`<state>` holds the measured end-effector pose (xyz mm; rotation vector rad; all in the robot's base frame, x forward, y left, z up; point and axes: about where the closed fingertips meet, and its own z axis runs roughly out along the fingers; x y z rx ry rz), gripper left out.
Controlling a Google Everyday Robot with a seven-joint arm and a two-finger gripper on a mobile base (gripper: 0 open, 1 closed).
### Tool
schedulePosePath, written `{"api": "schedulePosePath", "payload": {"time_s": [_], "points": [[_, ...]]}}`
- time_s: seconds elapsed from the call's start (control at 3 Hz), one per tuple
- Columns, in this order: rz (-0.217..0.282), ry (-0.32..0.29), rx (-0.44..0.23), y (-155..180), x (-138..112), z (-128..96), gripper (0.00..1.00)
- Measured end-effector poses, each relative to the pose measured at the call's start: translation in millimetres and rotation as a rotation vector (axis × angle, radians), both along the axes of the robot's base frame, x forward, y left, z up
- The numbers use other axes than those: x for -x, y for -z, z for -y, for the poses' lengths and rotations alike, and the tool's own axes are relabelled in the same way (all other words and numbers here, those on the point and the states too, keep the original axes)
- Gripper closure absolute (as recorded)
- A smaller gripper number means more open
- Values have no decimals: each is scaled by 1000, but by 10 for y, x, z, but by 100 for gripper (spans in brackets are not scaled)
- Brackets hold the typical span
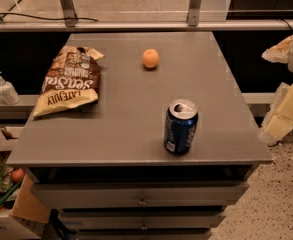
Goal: Knock pepsi can over
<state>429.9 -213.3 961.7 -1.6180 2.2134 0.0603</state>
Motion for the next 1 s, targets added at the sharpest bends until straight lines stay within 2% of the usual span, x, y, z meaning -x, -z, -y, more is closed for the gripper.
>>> {"api": "schedulePosePath", "payload": {"time_s": [0.33, 1.0], "points": [[-3, 22, -161, 135, 24, -131, 0], [2, 35, -455, 275, -88, -486, 0]]}}
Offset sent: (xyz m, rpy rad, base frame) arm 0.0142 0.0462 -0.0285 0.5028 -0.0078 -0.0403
